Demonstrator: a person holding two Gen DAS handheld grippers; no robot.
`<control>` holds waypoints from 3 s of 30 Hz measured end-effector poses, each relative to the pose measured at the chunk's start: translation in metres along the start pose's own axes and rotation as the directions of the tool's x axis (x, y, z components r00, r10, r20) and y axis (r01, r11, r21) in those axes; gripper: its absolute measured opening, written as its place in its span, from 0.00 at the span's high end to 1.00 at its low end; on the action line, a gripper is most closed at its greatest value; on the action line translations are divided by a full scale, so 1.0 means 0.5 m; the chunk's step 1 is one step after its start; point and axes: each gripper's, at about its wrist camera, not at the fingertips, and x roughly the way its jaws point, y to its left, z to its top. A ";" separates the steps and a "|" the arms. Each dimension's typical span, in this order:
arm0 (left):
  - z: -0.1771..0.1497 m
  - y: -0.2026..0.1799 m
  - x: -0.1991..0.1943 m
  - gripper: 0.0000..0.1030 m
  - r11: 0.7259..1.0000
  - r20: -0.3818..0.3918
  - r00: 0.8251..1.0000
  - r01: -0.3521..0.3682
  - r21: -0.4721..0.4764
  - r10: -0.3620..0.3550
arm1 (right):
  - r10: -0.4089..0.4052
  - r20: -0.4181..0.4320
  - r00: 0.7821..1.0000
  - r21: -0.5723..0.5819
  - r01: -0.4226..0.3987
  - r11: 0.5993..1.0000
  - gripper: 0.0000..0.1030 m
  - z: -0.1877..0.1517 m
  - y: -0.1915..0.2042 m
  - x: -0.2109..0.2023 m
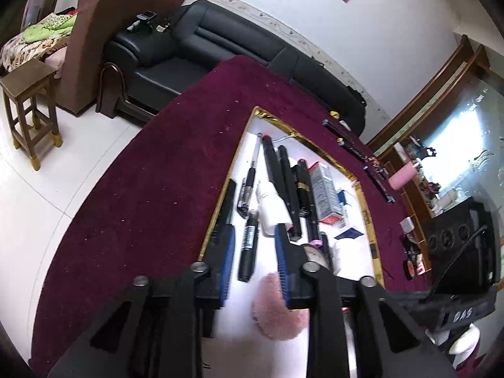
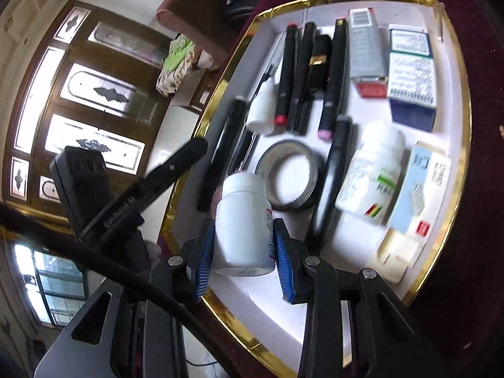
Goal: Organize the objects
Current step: 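Carry the marker and pill bottle into the tray and open both tools, then move both open tools back to the pile, then grasp the black tape roll by its rim with the left tool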
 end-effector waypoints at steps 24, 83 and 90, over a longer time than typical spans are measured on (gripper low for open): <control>-0.045 -0.122 -0.149 0.39 0.985 0.124 0.977 0.171 0.018 -0.172 | 0.067 0.208 0.976 -0.058 -0.057 0.997 0.53 -0.123 -0.067 -0.169; -0.337 -0.898 0.428 0.88 0.621 -0.373 0.925 0.250 0.743 0.074 | -0.192 0.721 0.665 0.391 -0.163 0.906 0.34 -0.396 -0.666 -0.656; -0.285 -0.796 0.324 0.88 0.694 -0.335 0.942 0.221 0.685 0.031 | -0.224 0.716 0.661 0.418 -0.149 0.896 0.34 -0.406 -0.659 -0.672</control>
